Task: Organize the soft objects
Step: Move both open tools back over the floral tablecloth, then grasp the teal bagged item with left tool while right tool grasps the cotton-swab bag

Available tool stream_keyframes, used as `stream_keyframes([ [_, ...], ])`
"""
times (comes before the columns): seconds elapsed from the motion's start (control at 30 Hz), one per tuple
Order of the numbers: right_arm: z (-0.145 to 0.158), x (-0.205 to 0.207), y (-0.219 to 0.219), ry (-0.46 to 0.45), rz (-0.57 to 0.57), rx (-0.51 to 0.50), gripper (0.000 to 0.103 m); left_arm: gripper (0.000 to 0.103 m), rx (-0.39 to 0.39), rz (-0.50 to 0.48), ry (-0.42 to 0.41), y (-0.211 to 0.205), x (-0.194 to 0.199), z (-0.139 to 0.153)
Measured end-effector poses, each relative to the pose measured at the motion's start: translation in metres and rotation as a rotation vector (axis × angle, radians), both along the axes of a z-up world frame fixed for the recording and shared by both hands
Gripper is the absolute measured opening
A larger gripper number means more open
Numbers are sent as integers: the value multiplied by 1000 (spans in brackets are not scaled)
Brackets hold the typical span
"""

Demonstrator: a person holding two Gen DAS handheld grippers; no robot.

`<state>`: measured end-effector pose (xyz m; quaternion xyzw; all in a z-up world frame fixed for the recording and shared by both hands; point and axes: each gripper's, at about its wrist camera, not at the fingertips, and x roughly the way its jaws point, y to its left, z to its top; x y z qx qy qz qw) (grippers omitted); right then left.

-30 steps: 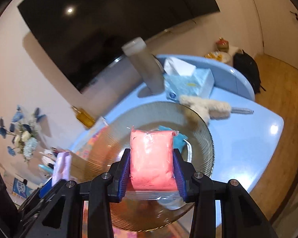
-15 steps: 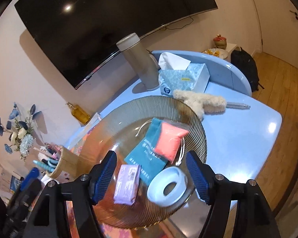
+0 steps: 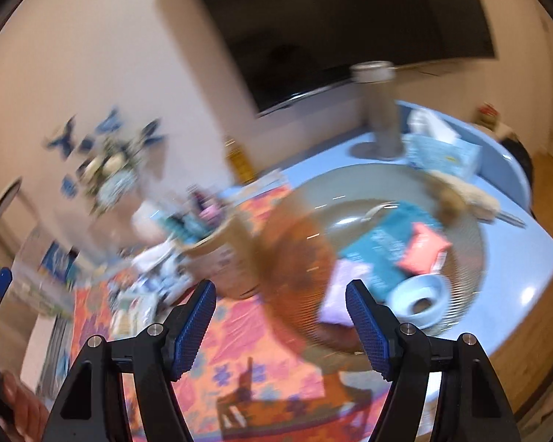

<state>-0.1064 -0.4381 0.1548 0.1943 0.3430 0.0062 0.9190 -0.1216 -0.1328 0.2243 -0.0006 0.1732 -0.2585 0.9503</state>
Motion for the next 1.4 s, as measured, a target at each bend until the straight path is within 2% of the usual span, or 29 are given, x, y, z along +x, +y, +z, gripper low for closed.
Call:
stream_keyframes([
  [0.1, 1, 7, 34, 0, 80, -27, 71, 84, -40, 86, 75, 47, 8, -14],
  [0.23, -6, 19, 85, 23, 186, -79, 71, 84, -46, 151, 126, 85, 12, -36],
  [0.33, -17, 27, 114, 55, 235, -116, 71, 84, -12, 189, 169, 96, 22, -60],
  [0.43, -35, 37, 140, 80, 289, -129, 72, 84, 45, 230, 248, 105, 38, -100],
  [0.5, -53, 44, 153, 81, 313, -139, 80, 84, 63, 243, 303, 109, 46, -126],
  [0.6, -82, 51, 164, 93, 323, -145, 82, 84, 58, 234, 362, 113, 53, -157],
  [0.73, -111, 62, 166, 121, 319, -128, 82, 84, 83, 224, 398, 112, 60, -179],
  [0.87, -125, 71, 156, 146, 303, -61, 82, 84, 82, 227, 448, 115, 68, -193],
  [1.0, -110, 75, 155, 117, 309, -38, 82, 84, 51, 190, 459, 115, 73, -190],
  [1.07, -99, 82, 161, 103, 324, -44, 82, 84, 97, 180, 445, 105, 78, -184],
  [1.2, -85, 104, 176, 92, 340, -57, 82, 84, 247, 132, 413, 76, 91, -186],
  [1.4, -102, 145, 189, 178, 365, -39, 82, 84, 295, 98, 453, 62, 104, -201],
])
